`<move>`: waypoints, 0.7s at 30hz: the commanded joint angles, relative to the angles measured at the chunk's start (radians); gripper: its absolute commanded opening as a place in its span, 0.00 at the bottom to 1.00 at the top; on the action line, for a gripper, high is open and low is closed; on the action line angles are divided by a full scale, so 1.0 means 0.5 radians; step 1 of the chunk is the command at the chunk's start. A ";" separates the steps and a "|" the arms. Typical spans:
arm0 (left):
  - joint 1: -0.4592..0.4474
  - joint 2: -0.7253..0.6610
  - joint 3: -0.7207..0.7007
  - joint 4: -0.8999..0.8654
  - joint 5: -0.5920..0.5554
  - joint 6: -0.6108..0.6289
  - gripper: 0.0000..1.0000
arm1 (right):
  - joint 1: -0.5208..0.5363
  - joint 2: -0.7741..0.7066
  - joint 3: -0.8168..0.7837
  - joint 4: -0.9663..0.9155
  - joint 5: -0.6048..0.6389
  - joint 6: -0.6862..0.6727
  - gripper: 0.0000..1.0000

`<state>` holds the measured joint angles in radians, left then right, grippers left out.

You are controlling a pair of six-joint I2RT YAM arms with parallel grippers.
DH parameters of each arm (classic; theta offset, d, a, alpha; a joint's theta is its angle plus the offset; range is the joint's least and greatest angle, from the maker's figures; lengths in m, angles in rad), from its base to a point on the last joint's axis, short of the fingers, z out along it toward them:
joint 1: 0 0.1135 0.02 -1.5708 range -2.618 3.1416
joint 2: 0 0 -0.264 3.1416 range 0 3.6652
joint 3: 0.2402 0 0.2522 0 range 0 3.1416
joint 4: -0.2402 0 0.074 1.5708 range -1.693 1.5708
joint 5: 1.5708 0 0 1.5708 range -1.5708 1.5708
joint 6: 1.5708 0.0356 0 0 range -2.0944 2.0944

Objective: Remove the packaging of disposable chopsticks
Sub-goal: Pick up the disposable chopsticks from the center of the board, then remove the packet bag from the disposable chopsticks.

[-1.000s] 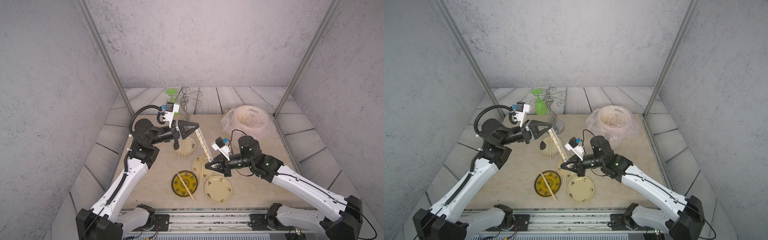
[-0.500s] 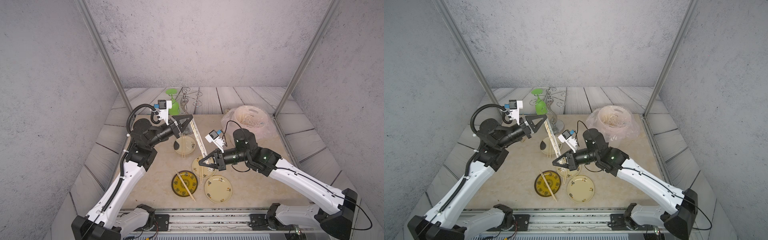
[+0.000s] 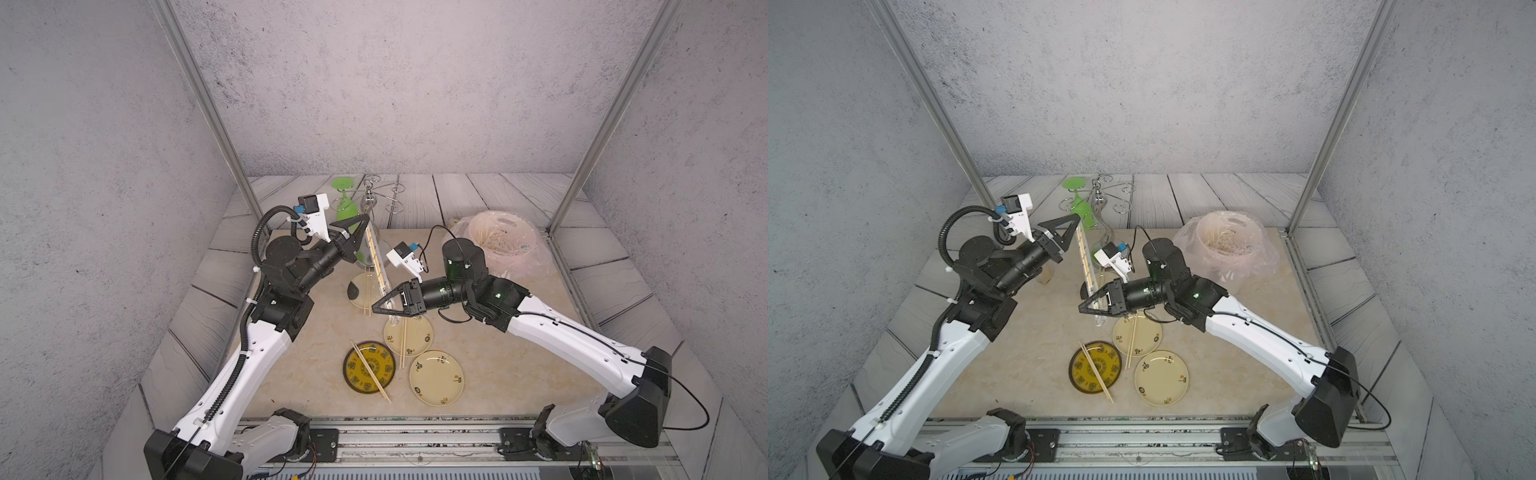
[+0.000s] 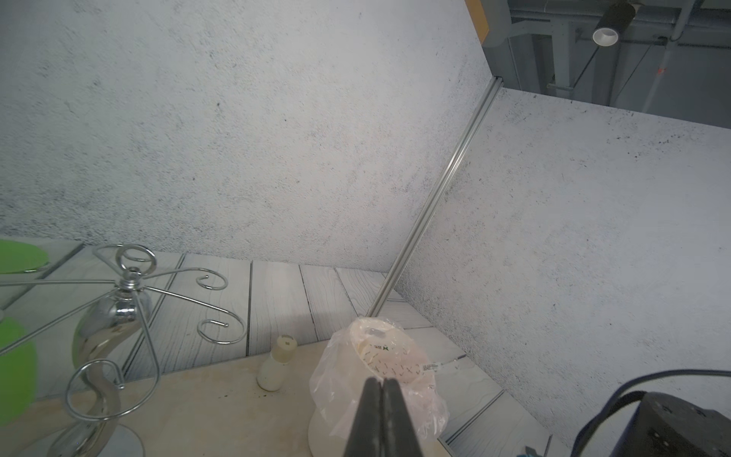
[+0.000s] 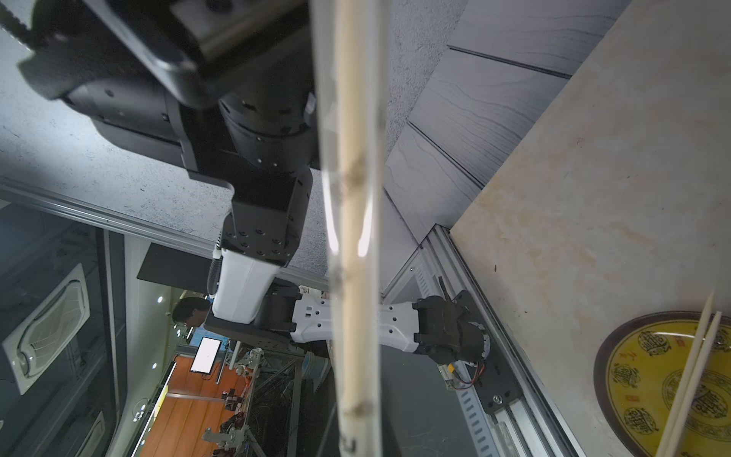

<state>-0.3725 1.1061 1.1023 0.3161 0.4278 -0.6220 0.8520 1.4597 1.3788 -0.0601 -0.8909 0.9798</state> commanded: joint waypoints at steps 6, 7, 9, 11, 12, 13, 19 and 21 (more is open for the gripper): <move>-0.117 -0.026 -0.043 -0.247 0.430 0.027 0.00 | -0.234 0.226 0.405 0.566 0.380 0.125 0.00; -0.117 -0.033 -0.042 -0.246 0.430 0.026 0.00 | -0.236 0.245 0.422 0.562 0.379 0.126 0.00; -0.120 -0.053 -0.047 -0.239 0.427 0.026 0.00 | -0.241 0.267 0.420 0.566 0.396 0.128 0.00; -0.127 -0.066 -0.044 -0.252 0.419 0.040 0.00 | -0.244 0.279 0.400 0.574 0.398 0.122 0.00; -0.131 -0.071 -0.040 -0.268 0.413 0.055 0.00 | -0.247 0.279 0.371 0.576 0.412 0.115 0.00; -0.136 -0.067 -0.036 -0.287 0.414 0.066 0.00 | -0.246 0.276 0.343 0.574 0.426 0.101 0.00; -0.192 -0.046 -0.029 -0.258 0.465 0.007 0.00 | -0.260 0.311 0.309 0.573 0.486 0.049 0.00; -0.211 -0.051 -0.024 -0.266 0.470 0.000 0.00 | -0.270 0.326 0.333 0.559 0.518 0.025 0.00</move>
<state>-0.3679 1.1198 1.1027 0.3172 0.3206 -0.5945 0.8253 1.5696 1.4982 -0.0273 -0.9699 1.0359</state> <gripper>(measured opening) 0.041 0.069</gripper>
